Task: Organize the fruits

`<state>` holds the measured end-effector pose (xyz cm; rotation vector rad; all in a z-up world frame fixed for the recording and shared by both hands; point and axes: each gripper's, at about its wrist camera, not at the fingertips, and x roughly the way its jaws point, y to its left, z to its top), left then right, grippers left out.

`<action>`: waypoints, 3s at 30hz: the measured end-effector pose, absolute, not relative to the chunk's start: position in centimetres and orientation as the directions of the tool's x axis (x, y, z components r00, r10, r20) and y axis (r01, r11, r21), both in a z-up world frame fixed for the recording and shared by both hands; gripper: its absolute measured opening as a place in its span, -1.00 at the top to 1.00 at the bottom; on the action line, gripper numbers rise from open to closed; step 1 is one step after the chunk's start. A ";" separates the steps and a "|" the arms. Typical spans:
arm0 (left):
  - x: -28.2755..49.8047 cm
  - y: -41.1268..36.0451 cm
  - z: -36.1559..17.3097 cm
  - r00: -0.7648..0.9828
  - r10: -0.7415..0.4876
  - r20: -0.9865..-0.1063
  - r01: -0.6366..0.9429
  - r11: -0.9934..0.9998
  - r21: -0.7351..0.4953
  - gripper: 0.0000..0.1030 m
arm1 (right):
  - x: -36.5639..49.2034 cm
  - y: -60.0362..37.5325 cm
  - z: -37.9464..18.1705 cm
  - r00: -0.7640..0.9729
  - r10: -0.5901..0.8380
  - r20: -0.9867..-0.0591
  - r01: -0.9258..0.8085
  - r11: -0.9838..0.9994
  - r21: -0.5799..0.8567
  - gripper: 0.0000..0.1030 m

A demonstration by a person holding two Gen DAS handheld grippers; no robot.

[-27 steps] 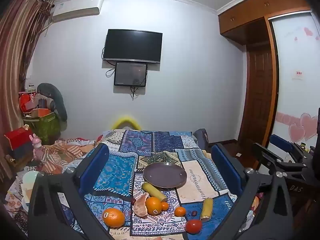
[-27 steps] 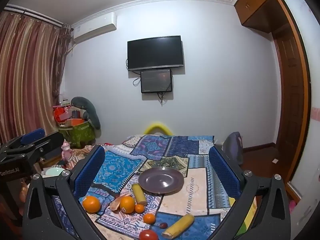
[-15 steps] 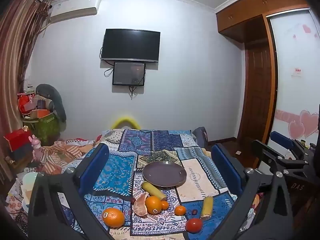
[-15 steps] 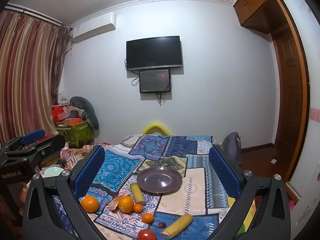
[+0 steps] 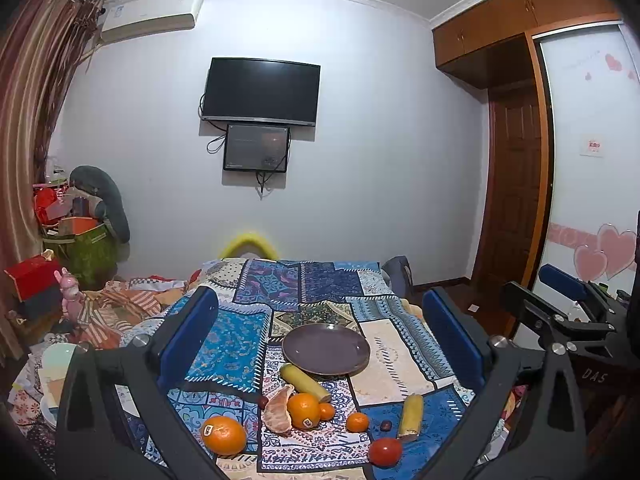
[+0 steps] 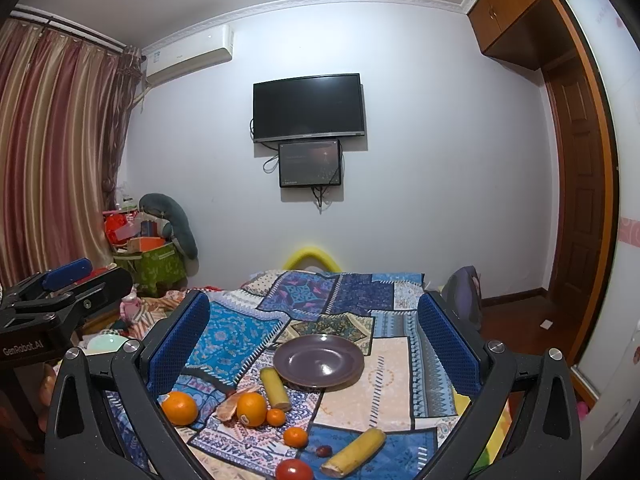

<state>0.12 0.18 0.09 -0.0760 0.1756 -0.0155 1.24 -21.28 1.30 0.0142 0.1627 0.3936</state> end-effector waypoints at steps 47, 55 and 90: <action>0.1 0.2 0.2 0.986 -0.015 -0.166 0.002 0.997 -0.080 -1.00 | 0.7 -21.0 2.2 0.918 0.372 -0.138 -0.371 0.928 0.029 -1.00; 0.5 0.4 -0.3 0.984 -0.010 -0.179 -0.003 0.997 -0.077 -1.00 | 0.8 -21.0 2.1 0.913 0.379 -0.148 -0.378 0.925 0.039 -1.00; 11.2 10.8 -15.9 0.740 0.094 -0.666 -0.133 0.991 -0.007 -0.68 | 11.1 -23.2 -10.6 0.709 0.238 -0.663 -0.273 0.960 0.053 -0.52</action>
